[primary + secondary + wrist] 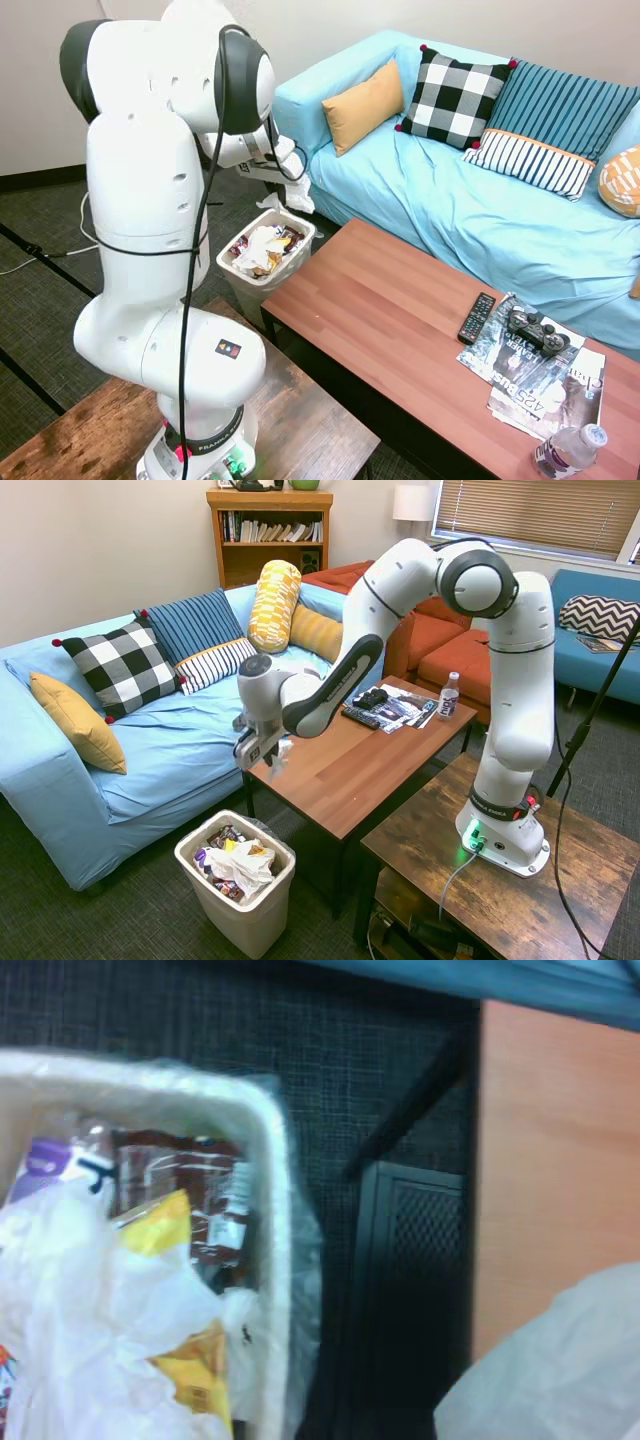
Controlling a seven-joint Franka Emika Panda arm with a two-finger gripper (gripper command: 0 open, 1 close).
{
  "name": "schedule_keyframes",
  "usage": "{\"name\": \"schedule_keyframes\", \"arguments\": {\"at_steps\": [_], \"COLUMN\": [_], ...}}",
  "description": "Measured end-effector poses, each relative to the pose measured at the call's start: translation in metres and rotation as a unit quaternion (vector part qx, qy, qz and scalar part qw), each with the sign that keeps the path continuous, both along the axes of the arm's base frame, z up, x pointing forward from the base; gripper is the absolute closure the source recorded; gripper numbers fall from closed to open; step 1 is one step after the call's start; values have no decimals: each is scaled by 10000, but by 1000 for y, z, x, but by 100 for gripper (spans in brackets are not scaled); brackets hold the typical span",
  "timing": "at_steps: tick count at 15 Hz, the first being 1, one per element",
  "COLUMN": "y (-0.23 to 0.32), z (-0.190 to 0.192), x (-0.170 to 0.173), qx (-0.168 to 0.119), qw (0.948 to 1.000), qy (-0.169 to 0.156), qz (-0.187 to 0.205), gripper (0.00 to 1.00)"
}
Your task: Throw the tissue in the trash bin
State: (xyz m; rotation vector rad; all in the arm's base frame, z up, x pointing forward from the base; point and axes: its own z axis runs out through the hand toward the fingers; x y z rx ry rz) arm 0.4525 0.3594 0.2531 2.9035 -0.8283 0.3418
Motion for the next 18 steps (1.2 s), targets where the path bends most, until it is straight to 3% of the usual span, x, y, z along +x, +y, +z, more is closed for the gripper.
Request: {"name": "schedule_keyframes", "arguments": {"at_steps": [6,7,10,18], "y": [69,73,86,98], "z": [-99,-112,-131,-131], "x": [14,16,17,22], "qx": [-291,-345,-384,-407], "qw": [9983,9979,9971,9971], "qy": [250,268,300,211], "qz": [435,488,591,610], "gripper": [100,0,0,0]}}
